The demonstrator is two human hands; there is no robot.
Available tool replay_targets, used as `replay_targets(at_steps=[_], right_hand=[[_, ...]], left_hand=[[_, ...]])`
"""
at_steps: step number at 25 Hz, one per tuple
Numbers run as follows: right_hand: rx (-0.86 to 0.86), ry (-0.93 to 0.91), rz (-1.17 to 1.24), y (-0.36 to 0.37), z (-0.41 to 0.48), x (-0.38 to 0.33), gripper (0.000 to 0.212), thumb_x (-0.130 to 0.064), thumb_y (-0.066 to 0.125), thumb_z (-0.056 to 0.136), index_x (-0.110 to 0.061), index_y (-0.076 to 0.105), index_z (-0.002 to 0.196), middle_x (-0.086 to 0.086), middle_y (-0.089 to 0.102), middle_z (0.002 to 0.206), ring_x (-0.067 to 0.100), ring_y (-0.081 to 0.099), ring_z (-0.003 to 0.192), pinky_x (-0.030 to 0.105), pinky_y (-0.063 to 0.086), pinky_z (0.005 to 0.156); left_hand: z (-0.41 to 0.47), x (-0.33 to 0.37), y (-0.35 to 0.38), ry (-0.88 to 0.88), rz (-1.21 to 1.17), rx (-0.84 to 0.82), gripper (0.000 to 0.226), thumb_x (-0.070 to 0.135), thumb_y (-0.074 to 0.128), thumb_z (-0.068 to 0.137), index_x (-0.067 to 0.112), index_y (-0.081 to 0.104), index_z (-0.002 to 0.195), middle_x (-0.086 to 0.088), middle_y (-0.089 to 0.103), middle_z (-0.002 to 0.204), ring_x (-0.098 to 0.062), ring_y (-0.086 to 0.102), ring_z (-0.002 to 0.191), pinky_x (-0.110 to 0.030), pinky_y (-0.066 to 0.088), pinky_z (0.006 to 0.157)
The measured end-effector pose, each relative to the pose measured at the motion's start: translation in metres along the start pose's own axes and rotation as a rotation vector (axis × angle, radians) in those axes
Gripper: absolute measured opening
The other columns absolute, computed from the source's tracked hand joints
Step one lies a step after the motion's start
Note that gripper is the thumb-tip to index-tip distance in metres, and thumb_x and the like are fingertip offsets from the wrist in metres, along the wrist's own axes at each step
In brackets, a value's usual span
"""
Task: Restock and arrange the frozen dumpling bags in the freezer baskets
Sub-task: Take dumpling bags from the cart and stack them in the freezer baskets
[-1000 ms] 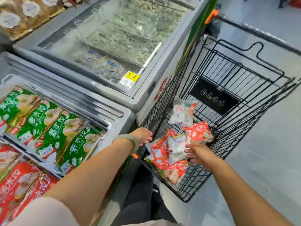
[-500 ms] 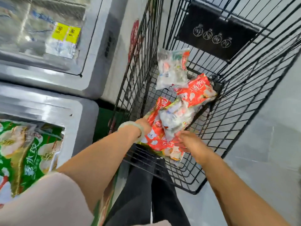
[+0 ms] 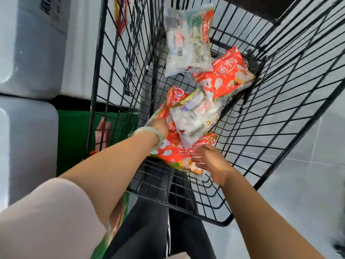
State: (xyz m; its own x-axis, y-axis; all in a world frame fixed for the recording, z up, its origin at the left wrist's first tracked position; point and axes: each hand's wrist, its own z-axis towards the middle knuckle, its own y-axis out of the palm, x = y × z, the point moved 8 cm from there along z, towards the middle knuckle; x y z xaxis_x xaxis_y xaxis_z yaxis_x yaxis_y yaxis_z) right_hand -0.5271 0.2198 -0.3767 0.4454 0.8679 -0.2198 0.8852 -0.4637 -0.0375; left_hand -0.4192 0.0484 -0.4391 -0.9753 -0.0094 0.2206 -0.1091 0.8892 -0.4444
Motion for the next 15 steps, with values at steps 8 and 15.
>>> replay_targets(at_steps=[8,15], right_hand=[[0.012,-0.052,-0.069,0.007,-0.014,0.002,0.02,-0.014,0.041,0.098,-0.016,0.061,0.1,0.005,0.068,0.096,0.018,0.063,0.081,0.025,0.049,0.067],[0.029,-0.132,-0.157,0.003,-0.07,-0.011,0.015,-0.021,0.047,0.098,-0.018,0.061,0.1,0.004,0.069,0.101,0.016,0.065,0.089,0.027,0.051,0.07]], left_hand=[[-0.051,0.01,0.002,0.043,-0.127,-0.091,0.045,0.02,0.026,0.104,0.009,0.03,0.147,-0.015,0.035,0.151,-0.03,0.042,0.134,-0.033,0.042,0.097],[-0.131,0.012,-0.019,0.307,0.713,0.116,0.041,0.009,0.026,0.1,0.01,0.067,0.107,0.001,0.065,0.113,-0.01,0.051,0.121,-0.026,0.023,0.114]])
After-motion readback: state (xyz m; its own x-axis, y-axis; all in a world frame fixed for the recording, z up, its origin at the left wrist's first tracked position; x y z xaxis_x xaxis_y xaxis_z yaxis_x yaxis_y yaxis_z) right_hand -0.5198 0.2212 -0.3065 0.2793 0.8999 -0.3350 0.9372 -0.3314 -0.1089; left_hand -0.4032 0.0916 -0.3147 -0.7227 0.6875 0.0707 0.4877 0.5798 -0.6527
